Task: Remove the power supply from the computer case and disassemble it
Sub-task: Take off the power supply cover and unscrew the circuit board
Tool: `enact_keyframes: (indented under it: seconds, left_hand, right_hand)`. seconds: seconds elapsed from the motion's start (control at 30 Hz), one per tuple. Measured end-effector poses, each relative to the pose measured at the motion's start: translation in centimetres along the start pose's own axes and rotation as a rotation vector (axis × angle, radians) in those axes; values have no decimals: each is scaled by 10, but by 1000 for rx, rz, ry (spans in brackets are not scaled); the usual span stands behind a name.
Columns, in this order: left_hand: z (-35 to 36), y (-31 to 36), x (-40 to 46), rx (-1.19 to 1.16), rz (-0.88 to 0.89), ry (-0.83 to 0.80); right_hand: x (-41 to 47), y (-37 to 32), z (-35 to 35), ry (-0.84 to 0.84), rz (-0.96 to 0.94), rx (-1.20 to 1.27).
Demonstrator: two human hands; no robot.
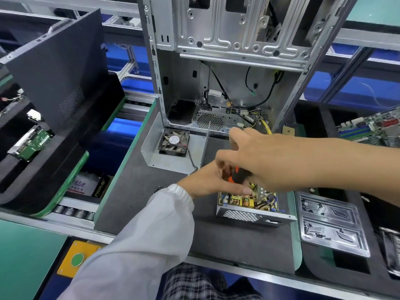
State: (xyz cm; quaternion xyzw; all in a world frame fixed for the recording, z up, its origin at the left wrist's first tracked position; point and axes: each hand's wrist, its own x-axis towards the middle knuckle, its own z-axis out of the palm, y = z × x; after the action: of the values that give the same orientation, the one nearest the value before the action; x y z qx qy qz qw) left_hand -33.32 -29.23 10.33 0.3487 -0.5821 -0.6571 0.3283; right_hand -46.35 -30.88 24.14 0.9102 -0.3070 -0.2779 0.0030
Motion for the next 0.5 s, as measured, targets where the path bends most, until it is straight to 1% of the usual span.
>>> enact_keyframes:
  seconds: [0.07, 0.13, 0.17, 0.27, 0.37, 0.4, 0.5]
  left_hand:
    - [1, 1, 1, 19, 23, -32]
    - [0, 3, 3, 52, 24, -51]
    - [0, 3, 3, 57, 26, -45]
    - [1, 2, 4, 35, 41, -54]
    - [-7, -4, -3, 22, 64, -90]
    - [-13, -9, -7, 55, 55, -60]
    - [-36, -38, -27, 218, -35, 133]
  right_hand:
    - [0, 2, -2, -11, 43, 87]
    - [2, 0, -1, 42, 149, 40]
    - [4, -2, -1, 71, 165, -22]
    - [10, -5, 5, 83, 113, -115]
    - [8, -1, 10, 90, 83, -99]
    - [6, 0, 12, 103, 79, -89]
    - [0, 5, 17, 145, 82, -86]
